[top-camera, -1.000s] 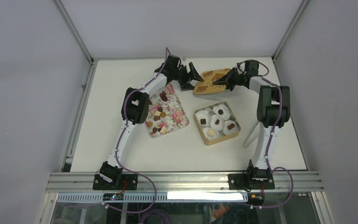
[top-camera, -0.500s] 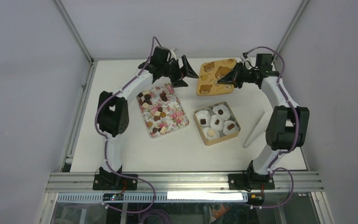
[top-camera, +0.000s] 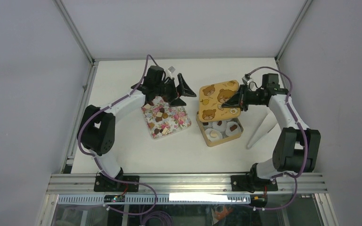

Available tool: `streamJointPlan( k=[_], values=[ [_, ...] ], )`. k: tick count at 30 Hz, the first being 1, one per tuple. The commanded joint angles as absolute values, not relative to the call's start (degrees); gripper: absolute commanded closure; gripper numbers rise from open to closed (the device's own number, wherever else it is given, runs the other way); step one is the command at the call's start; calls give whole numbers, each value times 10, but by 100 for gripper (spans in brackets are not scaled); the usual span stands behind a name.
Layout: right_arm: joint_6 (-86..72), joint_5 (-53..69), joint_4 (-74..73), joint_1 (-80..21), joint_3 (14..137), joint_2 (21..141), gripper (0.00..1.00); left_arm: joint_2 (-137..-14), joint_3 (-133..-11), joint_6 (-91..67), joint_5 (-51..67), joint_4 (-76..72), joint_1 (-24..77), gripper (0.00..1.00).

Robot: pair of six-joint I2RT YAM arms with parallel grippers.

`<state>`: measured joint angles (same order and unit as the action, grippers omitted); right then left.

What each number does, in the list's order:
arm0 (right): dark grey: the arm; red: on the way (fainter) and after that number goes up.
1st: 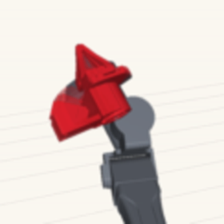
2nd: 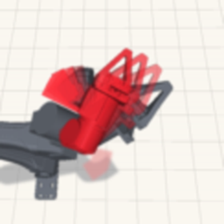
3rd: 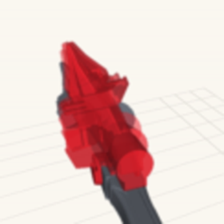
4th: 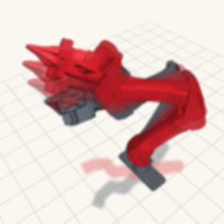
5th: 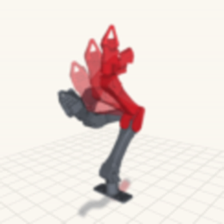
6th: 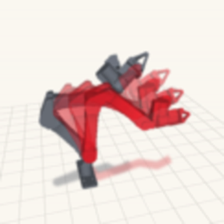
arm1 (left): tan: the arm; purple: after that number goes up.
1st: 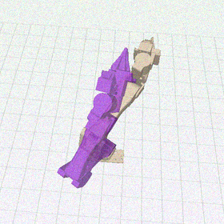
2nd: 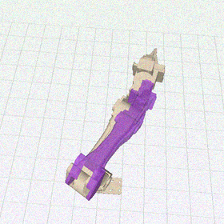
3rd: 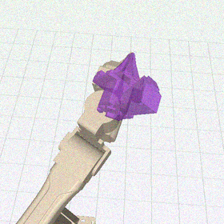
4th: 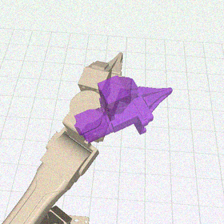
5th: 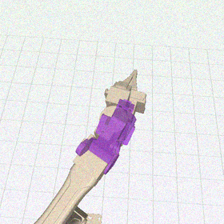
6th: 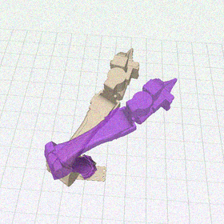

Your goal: Pack the chocolate

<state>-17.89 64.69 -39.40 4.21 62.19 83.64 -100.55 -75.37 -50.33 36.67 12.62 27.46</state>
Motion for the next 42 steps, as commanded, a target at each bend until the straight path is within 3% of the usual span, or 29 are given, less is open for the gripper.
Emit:
streamJointPlan(
  k=[1,10,24,42],
  values=[
    [-137,674,-432,36,626,833,100,-991,-694,-545,387,26,304,5],
    [-59,632,-519,12,658,908,100,-1036,-660,-562,386,-44,331,5],
    [-8,601,-562,11,677,956,100,-1068,-646,-551,390,-34,333,8],
    [-8,528,-581,11,668,959,100,-1121,-668,-563,397,-33,387,20]
  ],
)
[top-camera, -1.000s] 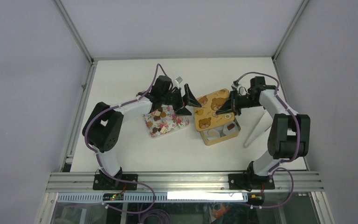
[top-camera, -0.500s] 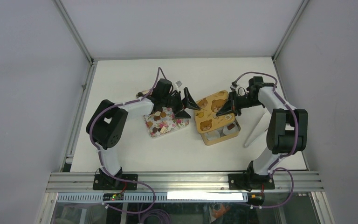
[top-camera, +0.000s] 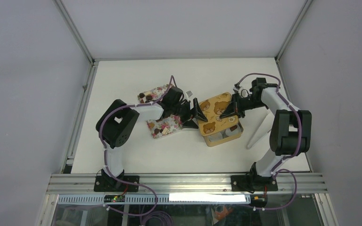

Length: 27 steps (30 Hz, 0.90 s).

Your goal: Pack the chocolate

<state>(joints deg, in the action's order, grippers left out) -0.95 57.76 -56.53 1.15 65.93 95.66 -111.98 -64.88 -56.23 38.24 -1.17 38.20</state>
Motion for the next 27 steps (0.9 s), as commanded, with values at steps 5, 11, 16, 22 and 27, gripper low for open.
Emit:
streamJointPlan(
  k=[5,11,16,22,27],
  values=[
    [-17,503,-585,11,668,953,90,-1114,-667,-564,395,-34,387,23],
    [-25,480,-585,9,667,952,81,-1119,-672,-567,403,-33,391,29],
    [-31,465,-583,9,667,947,77,-1123,-676,-567,404,-33,395,35],
    [-38,460,-578,9,661,934,76,-1135,-682,-565,407,-34,396,36],
    [-55,464,-559,8,641,908,96,-1137,-684,-567,406,-34,397,37]
  ],
)
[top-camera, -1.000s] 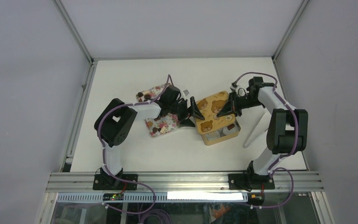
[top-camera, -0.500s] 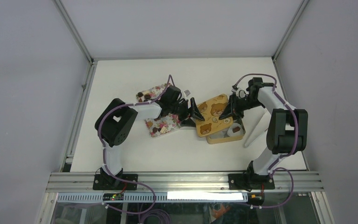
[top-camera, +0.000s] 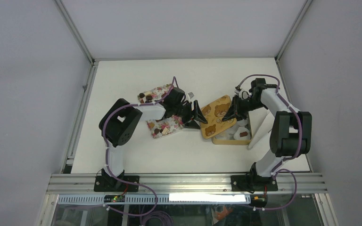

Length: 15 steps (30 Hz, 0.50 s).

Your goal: Pack the chocolate

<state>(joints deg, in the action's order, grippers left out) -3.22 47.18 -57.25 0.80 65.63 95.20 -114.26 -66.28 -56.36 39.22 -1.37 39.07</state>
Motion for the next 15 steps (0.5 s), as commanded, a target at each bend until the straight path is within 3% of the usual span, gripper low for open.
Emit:
streamJointPlan(
  k=[1,6,11,15],
  values=[
    [-61,475,-548,8,629,898,98,-1136,-683,-567,406,-34,397,37],
    [-81,491,-518,8,592,854,100,-1130,-687,-568,406,-35,397,37],
    [-99,449,-516,8,578,819,73,-1142,-693,-568,413,-35,397,36],
    [-94,407,-539,8,580,801,63,-1155,-694,-569,418,-37,397,36]
  ],
)
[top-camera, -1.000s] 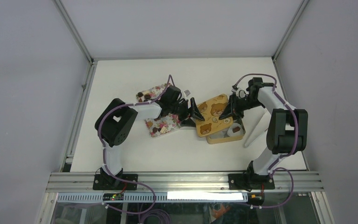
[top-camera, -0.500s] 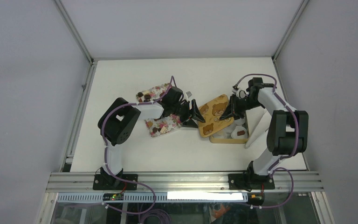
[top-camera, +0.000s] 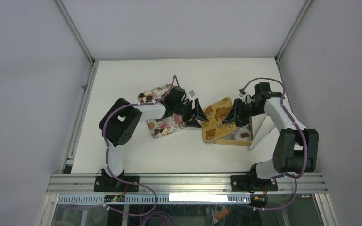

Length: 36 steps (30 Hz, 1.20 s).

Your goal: Pack the chocolate

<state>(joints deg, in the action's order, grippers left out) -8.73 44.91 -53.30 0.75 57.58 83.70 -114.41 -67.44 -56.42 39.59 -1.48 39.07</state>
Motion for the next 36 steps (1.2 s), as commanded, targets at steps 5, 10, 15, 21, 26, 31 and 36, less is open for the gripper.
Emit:
streamJointPlan(
  k=[5,10,15,21,26,31,36],
  values=[
    [-99,367,-559,8,582,774,49,-1167,-695,-570,424,-36,398,35],
    [-99,344,-568,8,587,755,47,-1178,-695,-568,425,-35,400,34],
    [-101,352,-564,8,585,759,55,-1187,-698,-566,426,-32,402,33],
    [-107,369,-555,8,584,753,89,-1186,-698,-557,422,-20,402,33],
    [-131,434,-522,8,572,745,100,-1179,-702,-552,422,-13,402,33],
    [-159,484,-492,8,580,714,100,-1144,-715,-529,413,26,403,31],
    [-179,534,-476,14,597,698,100,-1110,-727,-510,414,53,399,24]
  ],
)
